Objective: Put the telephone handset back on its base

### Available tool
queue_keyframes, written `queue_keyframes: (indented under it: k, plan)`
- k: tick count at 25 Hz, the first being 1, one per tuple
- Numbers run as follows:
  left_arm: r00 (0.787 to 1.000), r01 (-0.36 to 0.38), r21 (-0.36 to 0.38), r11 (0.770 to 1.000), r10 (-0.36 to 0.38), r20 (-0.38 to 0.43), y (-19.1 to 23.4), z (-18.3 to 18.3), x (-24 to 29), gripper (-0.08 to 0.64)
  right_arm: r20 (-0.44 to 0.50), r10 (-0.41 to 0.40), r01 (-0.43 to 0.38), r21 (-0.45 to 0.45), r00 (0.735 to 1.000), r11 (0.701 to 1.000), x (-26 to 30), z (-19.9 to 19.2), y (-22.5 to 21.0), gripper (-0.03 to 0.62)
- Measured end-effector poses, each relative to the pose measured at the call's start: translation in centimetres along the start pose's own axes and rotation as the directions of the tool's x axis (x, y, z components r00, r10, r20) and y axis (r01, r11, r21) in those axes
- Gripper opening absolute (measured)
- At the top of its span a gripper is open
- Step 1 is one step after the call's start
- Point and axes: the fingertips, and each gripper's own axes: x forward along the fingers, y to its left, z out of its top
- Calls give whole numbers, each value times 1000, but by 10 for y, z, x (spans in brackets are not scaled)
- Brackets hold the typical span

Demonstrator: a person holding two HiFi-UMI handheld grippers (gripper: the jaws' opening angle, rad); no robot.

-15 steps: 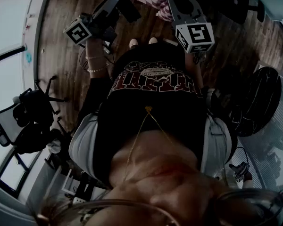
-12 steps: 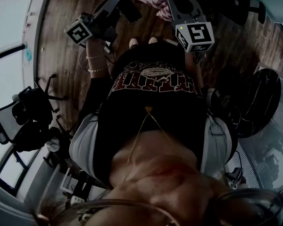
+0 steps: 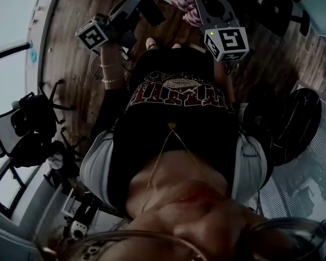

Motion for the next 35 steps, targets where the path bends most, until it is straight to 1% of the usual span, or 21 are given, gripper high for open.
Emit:
queue_keyframes:
  k: [3,9,16,22,25,29,35]
  plan:
    - [1000,-7,2,1000,7,0,0,-1,0,81,-6,7,-7,-7,1000,1000,2,0,-1,20]
    - [1000,14,2,1000,-14,-2,5,2,3,81,9,3,-3,-3,1000,1000,10,1,-4,20]
    - [999,34,-30,999,-35,-29,49,41,23,81,-51,-15,13,-33,999,999,65,0,-20,20]
    - [996,57,-54,997,-61,-64,76,65,36,81,-54,-34,32,-34,998,999,102,4,-27,20]
    - [994,66,-54,996,-70,-83,87,80,40,81,-54,-50,48,-33,997,998,120,7,-30,20]
    - [992,70,-107,992,-81,-101,112,97,38,81,-59,-72,70,-23,996,997,148,8,-30,20]
    - [983,96,-117,988,-113,-146,122,109,39,81,-57,-101,102,2,993,995,168,6,-26,20]
